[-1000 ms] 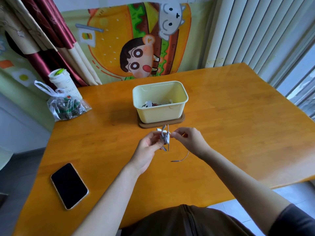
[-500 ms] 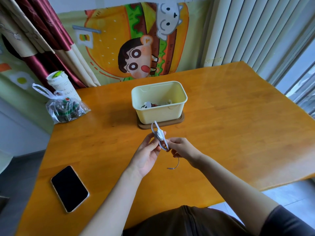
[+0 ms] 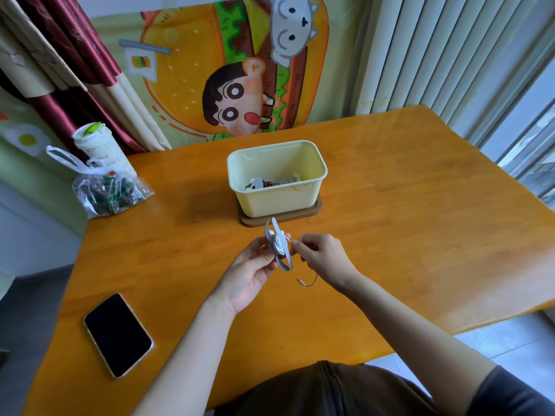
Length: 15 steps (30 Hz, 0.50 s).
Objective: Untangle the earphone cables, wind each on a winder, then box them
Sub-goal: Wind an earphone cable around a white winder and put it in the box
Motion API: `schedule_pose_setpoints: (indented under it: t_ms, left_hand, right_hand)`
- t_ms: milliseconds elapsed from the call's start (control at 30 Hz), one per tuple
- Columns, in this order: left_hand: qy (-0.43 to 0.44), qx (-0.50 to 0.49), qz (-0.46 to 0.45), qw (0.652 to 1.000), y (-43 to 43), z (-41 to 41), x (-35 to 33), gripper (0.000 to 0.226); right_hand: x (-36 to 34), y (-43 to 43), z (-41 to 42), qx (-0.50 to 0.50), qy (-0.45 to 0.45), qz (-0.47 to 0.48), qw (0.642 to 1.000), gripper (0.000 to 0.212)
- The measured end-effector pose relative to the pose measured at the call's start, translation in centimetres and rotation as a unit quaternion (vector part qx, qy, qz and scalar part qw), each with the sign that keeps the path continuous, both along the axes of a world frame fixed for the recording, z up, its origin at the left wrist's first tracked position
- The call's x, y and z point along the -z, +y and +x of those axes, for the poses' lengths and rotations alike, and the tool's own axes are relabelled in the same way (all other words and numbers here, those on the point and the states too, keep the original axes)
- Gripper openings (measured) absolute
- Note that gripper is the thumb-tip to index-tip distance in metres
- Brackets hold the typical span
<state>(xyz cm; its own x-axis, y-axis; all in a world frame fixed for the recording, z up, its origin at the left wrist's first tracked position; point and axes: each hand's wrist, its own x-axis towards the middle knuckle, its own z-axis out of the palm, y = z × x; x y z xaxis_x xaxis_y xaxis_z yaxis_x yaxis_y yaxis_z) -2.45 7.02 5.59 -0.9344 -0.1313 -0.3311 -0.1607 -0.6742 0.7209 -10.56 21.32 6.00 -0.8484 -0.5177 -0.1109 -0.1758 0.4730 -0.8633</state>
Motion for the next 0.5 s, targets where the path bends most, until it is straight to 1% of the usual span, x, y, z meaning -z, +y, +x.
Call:
schedule_pose_setpoints:
  t_ms: [100,167,233,300,333,400,500]
  left_hand:
    - [0.000,-0.030,0.025,0.999,0.2,0.0,0.1,0.024]
    - [0.002,-0.056,0.048,0.997,0.5,-0.3,0.2,0.020]
    - [-0.003,-0.085,0.070,0.994,0.7,-0.7,0.3,0.018]
    - [-0.009,-0.115,0.093,0.989,0.7,-1.0,0.4,0.019]
    - [-0.012,-0.130,0.099,0.987,0.7,-1.2,0.4,0.019]
    - [-0.019,-0.151,0.081,0.985,0.6,-1.3,0.7,0.018]
    - [-0.038,-0.177,-0.003,0.984,0.5,-1.3,1.5,0.016]
  right_hand:
    - [-0.4,-0.2,-0.2,-0.050,-0.038,0.023,0.998,0.033]
    - [-0.3,-0.5,-0.1,-0.060,-0.105,-0.004,0.993,0.037]
    - [-0.1,-0.6,0.1,-0.064,-0.187,-0.032,0.980,0.032]
    - [0.2,-0.6,0.5,-0.083,-0.226,-0.030,0.970,0.026]
    - [0.5,-0.6,0.7,-0.089,-0.226,-0.029,0.970,0.025]
    - [0.9,-0.6,1.0,-0.081,-0.196,-0.031,0.977,0.025]
    - [1.1,-0.6,1.1,-0.082,-0.083,0.015,0.993,0.025]
